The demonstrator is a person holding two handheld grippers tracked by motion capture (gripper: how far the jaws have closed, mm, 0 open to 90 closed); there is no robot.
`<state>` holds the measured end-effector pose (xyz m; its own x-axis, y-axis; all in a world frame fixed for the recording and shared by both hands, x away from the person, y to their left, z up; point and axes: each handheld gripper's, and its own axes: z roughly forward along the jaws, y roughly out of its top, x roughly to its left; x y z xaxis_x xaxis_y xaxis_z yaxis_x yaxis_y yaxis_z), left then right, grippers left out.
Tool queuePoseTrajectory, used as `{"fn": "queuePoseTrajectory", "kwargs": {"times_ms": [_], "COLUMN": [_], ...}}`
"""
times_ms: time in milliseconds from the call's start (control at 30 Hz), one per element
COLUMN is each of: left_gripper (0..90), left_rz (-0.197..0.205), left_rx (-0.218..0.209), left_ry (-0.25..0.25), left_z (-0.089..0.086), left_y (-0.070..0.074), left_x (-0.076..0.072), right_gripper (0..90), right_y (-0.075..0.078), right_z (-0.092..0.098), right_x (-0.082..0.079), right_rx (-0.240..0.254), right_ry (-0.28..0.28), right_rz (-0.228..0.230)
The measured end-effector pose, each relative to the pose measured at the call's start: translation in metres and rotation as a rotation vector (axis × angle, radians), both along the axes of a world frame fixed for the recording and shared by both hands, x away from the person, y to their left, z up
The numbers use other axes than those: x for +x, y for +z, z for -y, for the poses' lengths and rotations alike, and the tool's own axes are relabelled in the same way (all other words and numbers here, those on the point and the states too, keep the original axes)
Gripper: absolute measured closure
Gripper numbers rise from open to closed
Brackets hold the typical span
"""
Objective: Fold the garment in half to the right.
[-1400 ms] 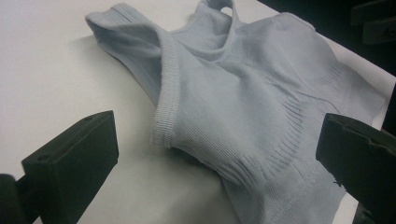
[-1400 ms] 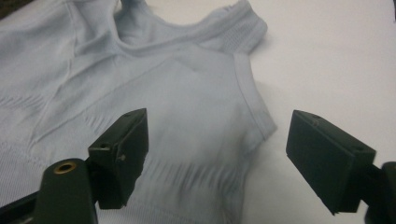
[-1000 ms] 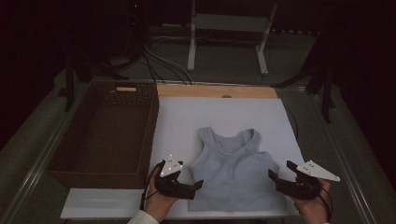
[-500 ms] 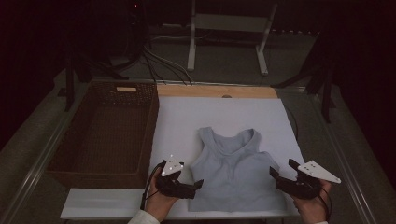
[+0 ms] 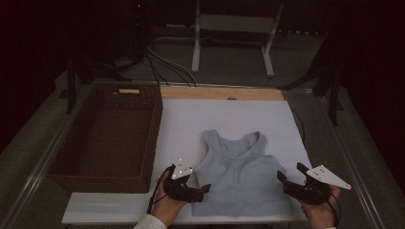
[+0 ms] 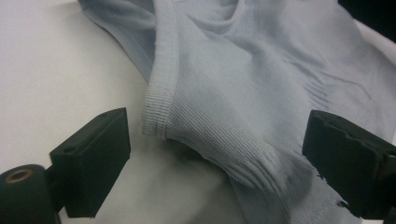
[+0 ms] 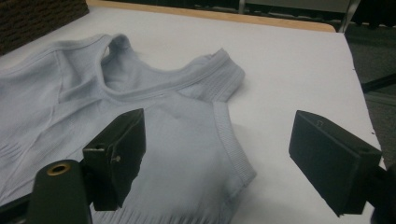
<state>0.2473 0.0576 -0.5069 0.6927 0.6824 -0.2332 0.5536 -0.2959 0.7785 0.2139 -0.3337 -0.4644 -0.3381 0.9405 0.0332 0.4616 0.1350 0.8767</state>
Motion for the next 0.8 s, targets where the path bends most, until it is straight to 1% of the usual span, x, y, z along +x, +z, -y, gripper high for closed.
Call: {"fn": "queuePoseTrajectory", "kwargs": {"times_ms": [67, 133, 200, 267, 433, 467, 533, 633, 667, 700, 733, 800], "left_gripper": [10.8, 12.0, 13.4, 14.5, 16.0, 16.8, 17.6, 20.1, 21.1, 23.8, 29.1, 43.8], "left_rz": [-0.010, -0.017, -0.033, -0.052, -0.065, -0.082, -0.093, -0.113, -0.110, -0.101, -0.093, -0.078], "left_rx": [0.010, 0.019, 0.019, 0.013, 0.008, -0.006, -0.015, -0.061, -0.076, -0.088, -0.100, -0.131], "left_ry": [-0.005, 0.000, 0.004, 0.003, 0.009, 0.006, 0.002, 0.000, -0.001, 0.005, 0.007, 0.003], "left_z": [0.002, 0.005, 0.005, 0.006, 0.008, 0.008, 0.009, 0.008, 0.008, 0.008, 0.007, 0.005], "left_y": [-0.001, -0.003, -0.005, -0.007, -0.009, -0.010, -0.011, -0.010, -0.009, -0.007, -0.005, -0.002], "left_x": [0.000, -0.001, -0.001, -0.001, -0.002, -0.002, -0.001, 0.001, 0.001, 0.002, 0.002, 0.003], "right_gripper": [19.3, 19.3, 19.3, 19.3, 19.4, 19.4, 19.4, 19.4, 19.5, 19.5, 19.5, 19.5], "right_y": [0.000, 0.000, 0.000, 0.000, 0.000, 0.000, 0.000, -0.001, -0.001, -0.001, -0.001, -0.001], "right_z": [0.000, 0.000, -0.001, -0.001, 0.000, 0.000, -0.001, -0.003, -0.003, -0.004, -0.005, -0.005], "right_x": [0.000, -0.001, -0.001, -0.001, -0.002, -0.002, -0.002, -0.002, -0.001, -0.001, -0.002, -0.002], "right_rx": [0.001, 0.001, -0.009, -0.008, -0.008, -0.007, -0.007, -0.013, -0.017, -0.018, -0.019, -0.023], "right_ry": [-0.001, 0.003, 0.006, 0.006, 0.007, 0.008, 0.009, 0.015, 0.019, 0.020, 0.021, 0.024], "right_rz": [0.002, 0.001, 0.001, 0.003, 0.006, 0.005, 0.004, 0.003, 0.004, 0.002, 0.002, 0.002]}}
